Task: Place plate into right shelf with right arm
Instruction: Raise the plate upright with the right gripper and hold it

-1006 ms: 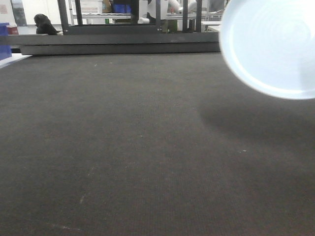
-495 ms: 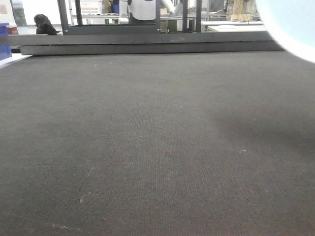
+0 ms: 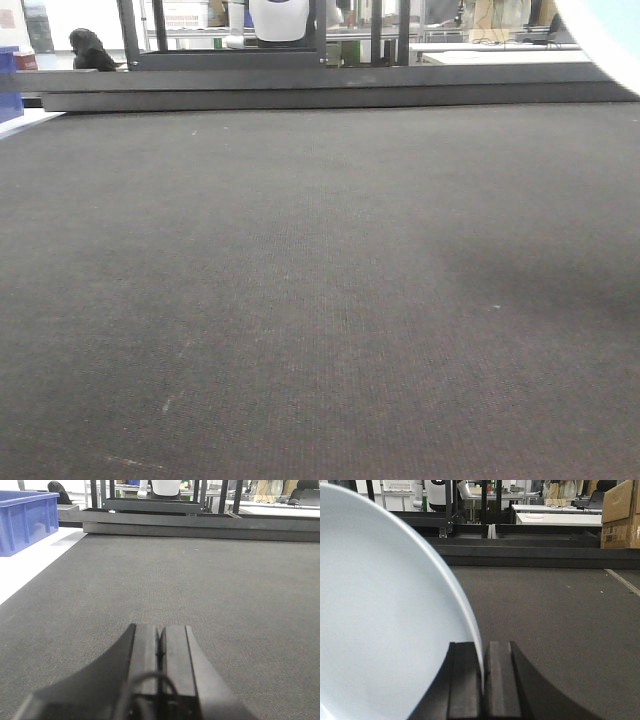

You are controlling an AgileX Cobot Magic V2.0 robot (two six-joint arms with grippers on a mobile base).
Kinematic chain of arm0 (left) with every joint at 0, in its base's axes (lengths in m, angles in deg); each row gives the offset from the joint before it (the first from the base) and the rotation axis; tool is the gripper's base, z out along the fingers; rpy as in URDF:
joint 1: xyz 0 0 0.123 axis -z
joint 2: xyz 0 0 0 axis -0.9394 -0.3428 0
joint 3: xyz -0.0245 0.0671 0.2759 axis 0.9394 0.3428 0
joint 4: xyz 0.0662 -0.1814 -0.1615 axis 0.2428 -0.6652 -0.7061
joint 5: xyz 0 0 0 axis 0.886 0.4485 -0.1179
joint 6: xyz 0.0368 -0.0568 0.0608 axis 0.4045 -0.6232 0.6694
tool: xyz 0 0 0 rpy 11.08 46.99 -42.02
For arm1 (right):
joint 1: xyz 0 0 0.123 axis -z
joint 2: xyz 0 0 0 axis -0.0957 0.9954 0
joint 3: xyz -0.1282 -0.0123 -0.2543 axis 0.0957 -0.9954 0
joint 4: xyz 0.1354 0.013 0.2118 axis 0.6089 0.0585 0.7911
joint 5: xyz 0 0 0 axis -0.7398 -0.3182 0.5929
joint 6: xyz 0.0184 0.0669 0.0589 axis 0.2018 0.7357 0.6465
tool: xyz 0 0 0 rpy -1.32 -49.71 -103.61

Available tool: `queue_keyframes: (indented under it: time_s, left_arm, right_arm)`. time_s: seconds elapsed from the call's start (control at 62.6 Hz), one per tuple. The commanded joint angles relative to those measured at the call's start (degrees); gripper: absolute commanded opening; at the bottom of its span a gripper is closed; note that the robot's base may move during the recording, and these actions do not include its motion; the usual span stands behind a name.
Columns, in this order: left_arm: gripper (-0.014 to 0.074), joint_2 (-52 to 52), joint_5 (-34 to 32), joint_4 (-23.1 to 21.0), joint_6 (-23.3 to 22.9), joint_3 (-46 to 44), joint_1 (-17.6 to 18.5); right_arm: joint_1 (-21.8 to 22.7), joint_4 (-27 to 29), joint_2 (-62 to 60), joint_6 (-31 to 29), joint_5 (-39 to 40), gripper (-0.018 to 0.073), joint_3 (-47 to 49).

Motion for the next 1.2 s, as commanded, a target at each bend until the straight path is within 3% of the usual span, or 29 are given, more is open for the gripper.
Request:
queue_keyframes:
  time_s: [0.0,1.182]
  left_arm:
    - [-0.0128,0.6,-5.2,-0.5,-0.4,0.6,0.1]
    - [-0.0128,0.6,-5.2,-0.5,-0.4,0.6,0.1]
  right_arm:
    - [0.4,-0.3,0.3,0.3,4.9,0.0057,1.6]
    - [0.4,-0.3,0.3,0.3,3.6,0.0057,1.6]
